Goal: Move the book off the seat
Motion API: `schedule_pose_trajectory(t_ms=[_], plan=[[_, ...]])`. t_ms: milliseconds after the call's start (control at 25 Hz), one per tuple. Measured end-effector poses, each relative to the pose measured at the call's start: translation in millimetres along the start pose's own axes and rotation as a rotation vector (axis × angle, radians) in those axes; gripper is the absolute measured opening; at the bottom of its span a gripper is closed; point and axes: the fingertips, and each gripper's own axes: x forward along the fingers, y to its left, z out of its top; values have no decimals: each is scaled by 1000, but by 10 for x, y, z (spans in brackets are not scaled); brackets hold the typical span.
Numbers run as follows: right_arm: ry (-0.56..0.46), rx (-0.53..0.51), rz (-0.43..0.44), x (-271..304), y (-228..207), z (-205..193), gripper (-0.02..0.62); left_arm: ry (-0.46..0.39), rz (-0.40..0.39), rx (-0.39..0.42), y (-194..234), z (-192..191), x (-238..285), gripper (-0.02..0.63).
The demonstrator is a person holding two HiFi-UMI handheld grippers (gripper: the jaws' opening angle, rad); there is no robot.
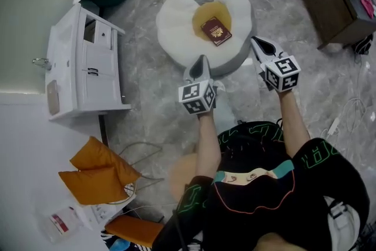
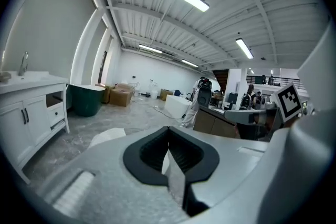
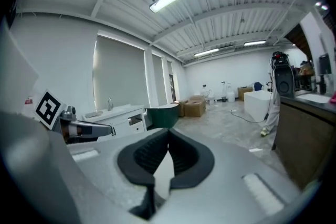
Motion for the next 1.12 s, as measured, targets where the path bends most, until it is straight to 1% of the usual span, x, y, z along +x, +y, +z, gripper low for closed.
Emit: schedule_pose_trajectory(t_ms=[120,320,440,600,760,920,1000,1120], plan=[[38,19,-15,322,-126,-120,3,27,-17,-27,161,-140,300,11],[166,16,8,979,-233,-388,3,103,-11,-133,546,-430,874,11],[206,24,15,1469,-241,-350,3,137,-23,-164,848,-422,1221,11],[292,-3,31,1956,-190,-383,3,177,-18,-226,1223,-480,1503,11],[353,-14,26,2368,-249,-386,3,185,-3,-277,1557,-487,1771,11],[414,-36,39,2647,-275,-413,3,201,-6,-328,1711,-558,2009,11],[444,-36,34,2720,-300,-442,3,223,-18,-352,1718,-635,2082,11],[459,-31,13,2857,-404,-442,3,259,-35,-375,1759,-753,2284,11]])
